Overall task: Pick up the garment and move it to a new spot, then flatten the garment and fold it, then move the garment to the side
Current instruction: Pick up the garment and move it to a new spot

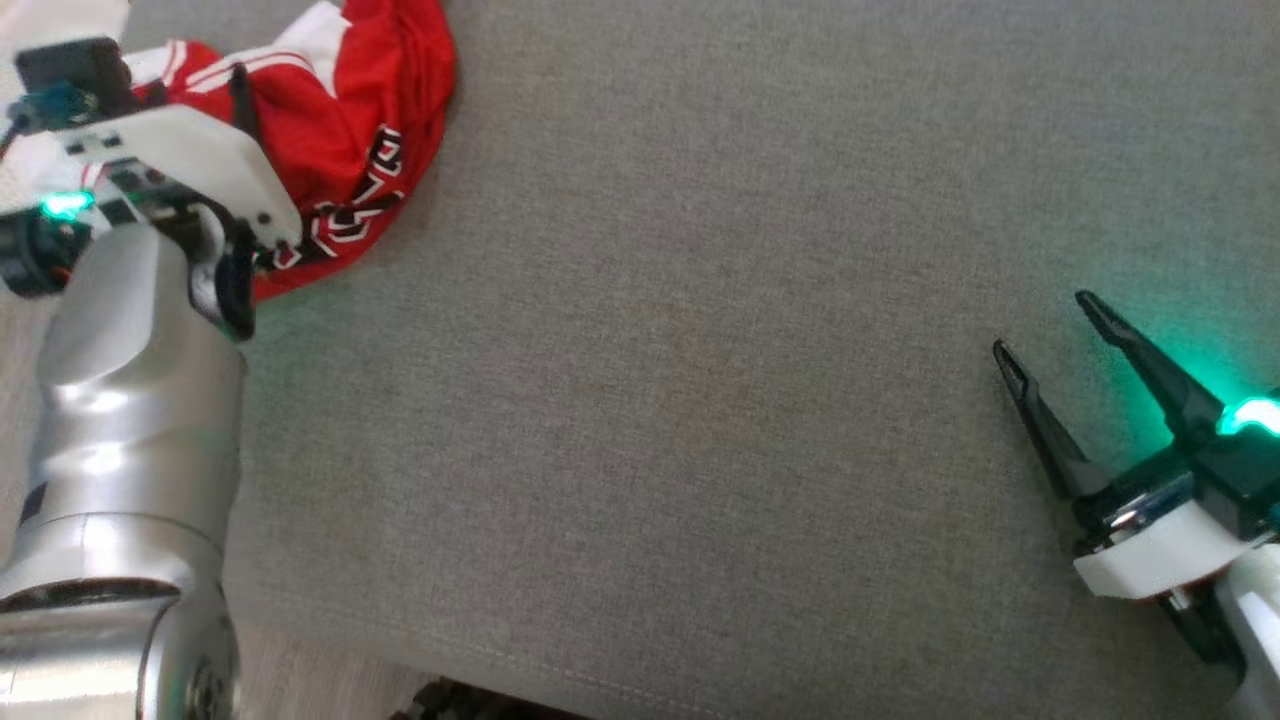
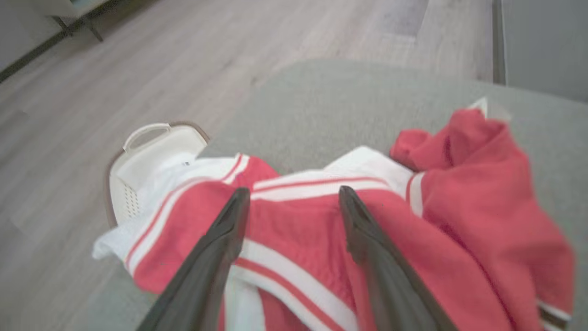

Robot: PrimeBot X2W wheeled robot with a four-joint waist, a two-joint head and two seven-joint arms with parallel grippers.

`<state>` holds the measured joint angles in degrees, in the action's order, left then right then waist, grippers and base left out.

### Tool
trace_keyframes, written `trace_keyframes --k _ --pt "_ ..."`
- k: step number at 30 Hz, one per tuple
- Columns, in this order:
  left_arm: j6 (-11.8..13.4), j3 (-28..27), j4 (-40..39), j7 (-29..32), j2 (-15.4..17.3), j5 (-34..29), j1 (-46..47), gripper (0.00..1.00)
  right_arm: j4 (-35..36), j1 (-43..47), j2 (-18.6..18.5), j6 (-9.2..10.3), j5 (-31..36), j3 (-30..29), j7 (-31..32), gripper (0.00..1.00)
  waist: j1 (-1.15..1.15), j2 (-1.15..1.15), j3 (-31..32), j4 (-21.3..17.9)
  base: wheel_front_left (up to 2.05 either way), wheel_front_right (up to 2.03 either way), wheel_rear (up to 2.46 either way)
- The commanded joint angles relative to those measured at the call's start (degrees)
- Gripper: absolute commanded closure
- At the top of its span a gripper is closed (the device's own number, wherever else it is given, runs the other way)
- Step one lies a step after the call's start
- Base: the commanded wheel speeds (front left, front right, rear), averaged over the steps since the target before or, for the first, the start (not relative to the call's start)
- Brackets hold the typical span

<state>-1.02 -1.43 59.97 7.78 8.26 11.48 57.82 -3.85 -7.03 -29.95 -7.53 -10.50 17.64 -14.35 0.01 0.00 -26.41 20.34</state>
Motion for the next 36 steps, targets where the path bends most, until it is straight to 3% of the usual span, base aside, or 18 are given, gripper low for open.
trace_keyframes --k 1,6,8,14,19,27,36 --pt "0.1 -1.2 0.8 0.5 2.6 0.6 1.4 0.0 2.2 -0.2 -1.8 0.04 0.3 0.5 0.0 0.0 -0.01 0.0 -1.9 -0.3 0.0 0.0 0.0" --pt "0.3 -0.7 7.9 2.3 2.1 0.9 2.1 0.0 4.3 -0.1 -2.9 0.04 0.4 0.0 0.9 0.0 -0.01 0.0 -3.4 -0.6 0.0 0.0 0.0" --pt "-0.3 -1.2 9.2 1.5 1.8 1.8 2.4 1.0 4.8 -0.2 -3.0 0.04 0.5 -0.1 1.3 0.0 -0.01 0.0 -3.8 -0.7 0.0 0.0 0.0" --pt "-0.2 -0.7 8.1 -10.2 3.6 1.2 4.6 1.0 4.3 -1.2 -1.7 0.04 0.8 0.0 1.0 0.0 -0.01 0.0 -1.7 -1.3 0.0 0.0 0.0" --pt "-2.4 1.4 7.4 -17.0 6.1 -0.5 7.6 1.0 1.0 -1.6 2.3 0.04 0.6 1.1 -0.1 0.0 -0.01 0.0 4.8 -3.4 0.0 0.0 0.0" --pt "-5.8 7.2 4.6 -19.4 7.6 -3.6 11.2 1.0 -1.8 0.1 10.1 0.04 0.0 1.1 -0.6 0.0 -0.01 0.0 15.6 -9.7 0.0 0.0 0.0" --pt "-6.4 16.8 -4.0 -18.1 5.7 -2.8 13.2 1.0 -1.4 5.8 16.0 0.04 0.8 -1.3 -0.6 0.0 -0.01 0.0 23.7 -20.0 0.0 0.0 0.0"
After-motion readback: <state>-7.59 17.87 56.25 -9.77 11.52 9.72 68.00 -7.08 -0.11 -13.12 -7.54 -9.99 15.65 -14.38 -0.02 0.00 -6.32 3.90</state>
